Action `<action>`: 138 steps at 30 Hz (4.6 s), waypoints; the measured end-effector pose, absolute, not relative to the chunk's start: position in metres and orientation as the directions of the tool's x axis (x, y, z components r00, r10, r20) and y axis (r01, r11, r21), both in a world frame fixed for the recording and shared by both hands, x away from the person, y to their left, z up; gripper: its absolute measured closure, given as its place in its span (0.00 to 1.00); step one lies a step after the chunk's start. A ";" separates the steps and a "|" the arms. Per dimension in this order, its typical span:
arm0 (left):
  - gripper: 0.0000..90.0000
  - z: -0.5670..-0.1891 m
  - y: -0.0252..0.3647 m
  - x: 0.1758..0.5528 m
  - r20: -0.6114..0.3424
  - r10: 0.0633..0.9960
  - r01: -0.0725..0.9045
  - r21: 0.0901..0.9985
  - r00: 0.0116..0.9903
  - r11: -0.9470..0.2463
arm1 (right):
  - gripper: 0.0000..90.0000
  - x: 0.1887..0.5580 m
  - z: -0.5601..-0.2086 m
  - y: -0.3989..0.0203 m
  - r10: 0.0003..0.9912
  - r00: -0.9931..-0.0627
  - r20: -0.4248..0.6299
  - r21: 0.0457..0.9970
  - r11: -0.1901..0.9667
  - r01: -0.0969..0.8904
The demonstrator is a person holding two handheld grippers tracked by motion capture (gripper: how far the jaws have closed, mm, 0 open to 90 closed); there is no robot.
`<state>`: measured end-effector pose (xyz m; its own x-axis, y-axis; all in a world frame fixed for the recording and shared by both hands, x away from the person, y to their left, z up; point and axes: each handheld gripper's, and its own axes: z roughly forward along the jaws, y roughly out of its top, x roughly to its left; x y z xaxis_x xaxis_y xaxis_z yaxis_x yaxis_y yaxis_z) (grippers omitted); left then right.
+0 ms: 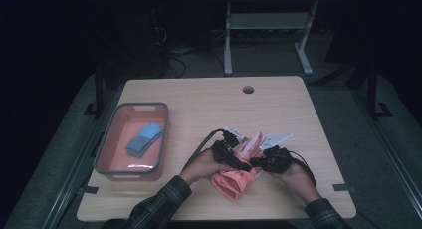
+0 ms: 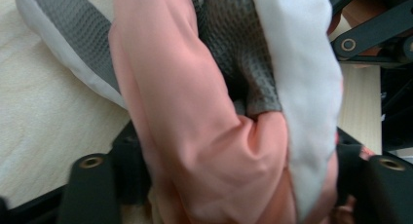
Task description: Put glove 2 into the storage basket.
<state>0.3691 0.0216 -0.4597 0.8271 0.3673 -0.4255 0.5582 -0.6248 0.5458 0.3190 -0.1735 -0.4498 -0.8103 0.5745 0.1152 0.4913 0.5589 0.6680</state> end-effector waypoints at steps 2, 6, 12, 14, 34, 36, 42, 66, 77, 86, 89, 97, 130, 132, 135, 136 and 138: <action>0.43 -0.460 0.023 0.369 -0.408 0.367 0.547 0.554 0.836 -0.628 | 1.00 0.319 -0.450 -0.173 0.571 -0.814 0.108 0.666 0.566 0.486; 0.53 -0.458 0.023 0.369 -0.384 0.368 0.530 0.552 0.847 -0.643 | 1.00 0.320 -0.449 -0.172 0.569 -0.815 0.112 0.671 0.561 0.484; 0.63 -0.454 0.026 0.371 -0.386 0.374 0.536 0.552 0.843 -0.638 | 0.77 0.317 -0.440 -0.184 0.553 -0.815 0.172 0.708 0.506 0.492; 0.65 -0.453 0.025 0.370 -0.388 0.372 0.536 0.556 0.843 -0.636 | 0.68 0.313 -0.434 -0.192 0.569 -0.807 0.155 0.734 0.481 0.480; 0.65 -0.440 0.035 0.370 -0.435 0.329 0.540 0.577 0.838 -0.613 | 0.22 0.328 -0.468 -0.259 0.846 -0.522 0.113 0.711 0.298 0.637; 0.65 -0.438 0.036 0.370 -0.433 0.323 0.535 0.579 0.841 -0.615 | 0.22 0.330 -0.470 -0.261 0.852 -0.514 0.102 0.708 0.301 0.638; 0.66 -0.433 0.040 0.371 -0.427 0.317 0.527 0.596 0.847 -0.606 | 0.20 0.332 -0.476 -0.260 0.862 -0.500 0.081 0.693 0.312 0.650; 0.65 -0.383 0.091 0.383 -0.392 0.403 0.556 0.681 0.827 -0.476 | 0.15 0.331 -0.483 -0.256 0.864 -0.502 0.032 0.722 0.328 0.610; 0.65 -0.368 0.119 0.387 -0.384 0.457 0.577 0.695 0.802 -0.428 | 0.15 0.331 -0.483 -0.256 0.864 -0.502 0.032 0.722 0.328 0.610; 0.65 -0.357 0.142 0.387 -0.376 0.488 0.582 0.713 0.788 -0.390 | 0.15 0.331 -0.483 -0.256 0.864 -0.502 0.032 0.722 0.327 0.610; 0.65 -0.350 0.157 0.388 -0.381 0.501 0.588 0.724 0.777 -0.361 | 0.14 0.331 -0.483 -0.256 0.865 -0.500 0.030 0.722 0.327 0.610; 0.65 -0.341 0.187 0.390 -0.374 0.558 0.608 0.727 0.740 -0.319 | 0.14 0.332 -0.483 -0.256 0.866 -0.499 0.030 0.722 0.327 0.610; 0.64 -0.343 0.337 0.370 -0.402 0.762 0.699 0.709 0.508 -0.091 | 0.14 0.332 -0.483 -0.255 0.867 -0.497 0.029 0.723 0.325 0.610; 0.64 -0.348 0.340 0.372 -0.397 0.774 0.711 0.696 0.493 -0.096 | 0.14 0.332 -0.483 -0.255 0.868 -0.496 0.029 0.723 0.324 0.610; 0.64 -0.357 0.342 0.376 -0.404 0.784 0.731 0.676 0.472 -0.092 | 0.14 0.332 -0.483 -0.255 0.869 -0.494 0.029 0.723 0.323 0.611; 0.64 -0.360 0.342 0.377 -0.400 0.788 0.735 0.671 0.468 -0.097 | 0.14 0.332 -0.483 -0.255 0.869 -0.494 0.029 0.723 0.323 0.611; 0.64 -0.365 0.340 0.380 -0.398 0.794 0.745 0.659 0.460 -0.101 | 0.14 0.332 -0.483 -0.255 0.869 -0.494 0.029 0.723 0.323 0.611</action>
